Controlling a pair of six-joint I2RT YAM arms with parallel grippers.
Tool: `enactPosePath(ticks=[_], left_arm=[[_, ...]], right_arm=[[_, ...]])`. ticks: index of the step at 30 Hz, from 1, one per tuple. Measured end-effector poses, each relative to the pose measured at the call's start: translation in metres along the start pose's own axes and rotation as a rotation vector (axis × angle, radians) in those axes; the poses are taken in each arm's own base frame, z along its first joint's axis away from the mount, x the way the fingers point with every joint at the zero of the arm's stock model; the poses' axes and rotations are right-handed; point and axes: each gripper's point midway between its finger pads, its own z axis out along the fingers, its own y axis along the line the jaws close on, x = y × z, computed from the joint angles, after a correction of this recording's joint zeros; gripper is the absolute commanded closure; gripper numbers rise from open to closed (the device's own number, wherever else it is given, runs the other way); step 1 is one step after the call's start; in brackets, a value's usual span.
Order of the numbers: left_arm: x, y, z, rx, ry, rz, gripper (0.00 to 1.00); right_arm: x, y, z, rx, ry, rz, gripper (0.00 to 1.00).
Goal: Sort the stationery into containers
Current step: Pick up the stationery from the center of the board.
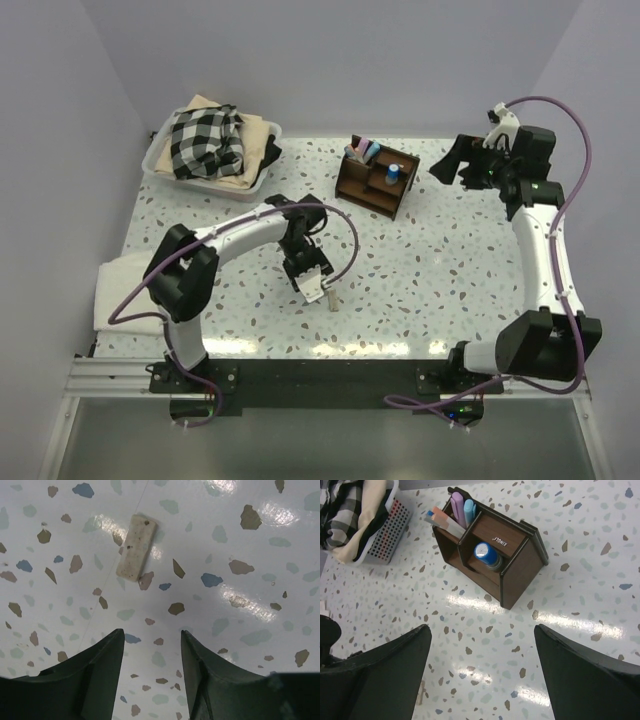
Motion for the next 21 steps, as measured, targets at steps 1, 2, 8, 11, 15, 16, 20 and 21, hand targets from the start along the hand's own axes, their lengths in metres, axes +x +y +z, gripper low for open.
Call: enactPosePath(ticks=[1, 2, 8, 11, 15, 16, 20, 21], left_arm=[[-0.001, 0.003, 0.004, 0.01, -0.004, 0.016, 0.49], [-0.002, 0.006, 0.008, 0.018, -0.008, 0.026, 0.49], [0.006, 0.021, 0.03, 0.048, -0.017, 0.06, 0.52], [0.006, 0.033, 0.037, 0.057, -0.017, 0.078, 0.52], [0.002, 0.038, 0.043, 0.067, -0.02, 0.094, 0.53], [0.001, 0.037, 0.044, 0.071, -0.021, 0.095, 0.53], [-0.003, 0.036, 0.046, 0.087, -0.022, 0.103, 0.53], [-0.004, 0.035, 0.046, 0.092, -0.022, 0.104, 0.53]], right_arm=[[0.003, -0.002, 0.003, -0.003, 0.011, 0.008, 0.12], [0.004, -0.003, 0.005, -0.006, 0.019, 0.014, 0.12], [0.008, -0.01, 0.008, -0.011, 0.036, 0.036, 0.12], [0.008, -0.011, 0.007, -0.017, 0.036, 0.04, 0.12], [0.008, -0.014, 0.006, -0.017, 0.037, 0.038, 0.12], [0.008, -0.014, 0.006, -0.018, 0.037, 0.036, 0.12], [0.009, -0.015, 0.004, -0.022, 0.043, 0.038, 0.12], [0.01, -0.016, 0.004, -0.021, 0.045, 0.04, 0.12]])
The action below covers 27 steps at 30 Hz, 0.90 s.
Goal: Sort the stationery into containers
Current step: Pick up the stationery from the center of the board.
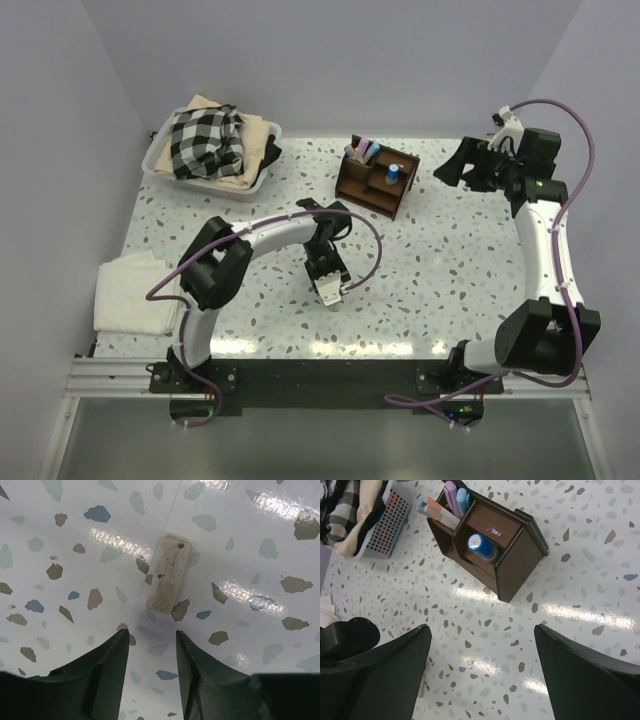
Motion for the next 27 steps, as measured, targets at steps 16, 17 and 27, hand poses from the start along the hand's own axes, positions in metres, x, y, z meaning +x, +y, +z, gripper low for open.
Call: enactPosePath(ticks=[16, 17, 27], left_arm=[[-0.008, -0.005, 0.017, 0.055, -0.013, 0.012, 0.58], [-0.008, -0.005, 0.017, 0.056, -0.013, 0.013, 0.59], [-0.011, -0.011, 0.019, 0.076, -0.022, 0.005, 0.76]], right_arm=[[0.008, -0.016, 0.002, 0.008, 0.033, 0.041, 0.12], [0.008, -0.016, 0.002, 0.009, 0.033, 0.041, 0.12], [0.011, -0.017, 0.002, -0.004, 0.041, 0.052, 0.12]])
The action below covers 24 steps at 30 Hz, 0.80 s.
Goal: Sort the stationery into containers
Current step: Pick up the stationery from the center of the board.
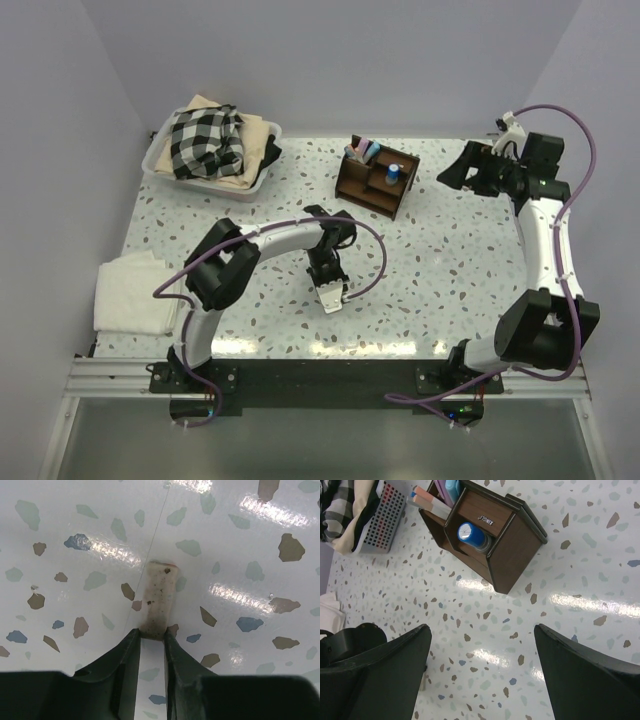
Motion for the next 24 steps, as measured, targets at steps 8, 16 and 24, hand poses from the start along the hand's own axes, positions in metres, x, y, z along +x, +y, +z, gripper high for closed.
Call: enactPosePath(ticks=[8, 16, 24], left_arm=[[-0.002, -0.003, -0.003, 0.011, -0.007, -0.1, 1.0], [-0.015, 0.004, -0.035, -0.032, -0.055, -0.417, 1.0], [-0.028, 0.026, -0.075, -0.148, -0.085, -0.873, 1.0]], right_arm=[[0.0, -0.003, -0.001, 0.004, 0.0, 0.0, 0.12], [0.004, -0.011, 0.006, 0.009, 0.018, 0.013, 0.12], [0.012, -0.018, 0.016, 0.013, 0.045, 0.055, 0.12]])
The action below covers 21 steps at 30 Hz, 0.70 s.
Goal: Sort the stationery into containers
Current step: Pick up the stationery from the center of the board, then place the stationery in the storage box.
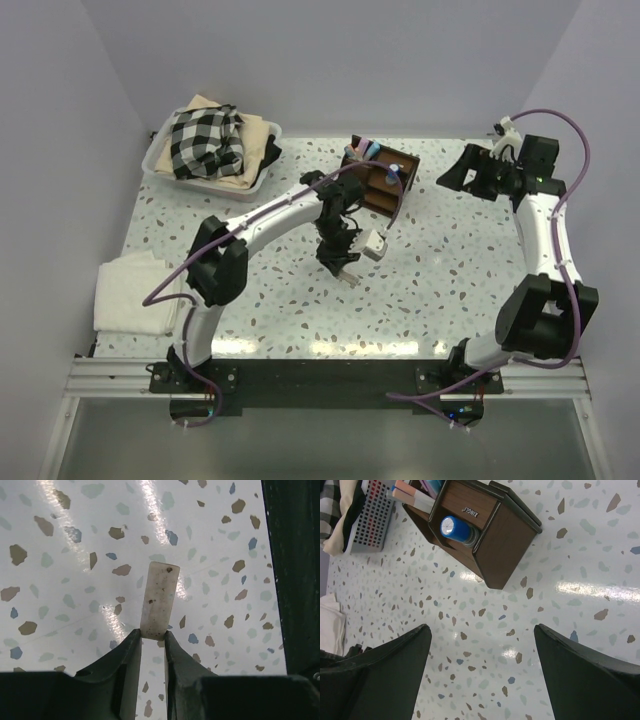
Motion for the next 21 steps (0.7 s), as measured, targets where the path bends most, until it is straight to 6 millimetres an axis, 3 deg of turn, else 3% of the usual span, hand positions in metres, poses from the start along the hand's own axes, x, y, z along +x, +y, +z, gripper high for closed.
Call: enactPosePath(ticks=[5, 10, 18, 21], left_arm=[[-0.007, 0.01, -0.009, -0.058, -0.074, -0.295, 1.0], [-0.01, 0.037, -0.015, -0.154, -0.167, -0.551, 1.0], [-0.029, 0.072, -0.026, -0.267, -0.315, -0.837, 1.0], [-0.035, 0.083, -0.036, -0.28, -0.384, -0.932, 1.0]], right_arm=[[-0.001, 0.0, 0.001, 0.003, -0.005, 0.013, 0.13], [-0.012, -0.008, -0.004, 0.073, -0.076, -0.002, 0.13], [-0.052, 0.005, -0.058, 0.204, -0.346, -0.129, 0.12], [-0.057, 0.004, -0.064, 0.226, -0.369, -0.141, 0.13]])
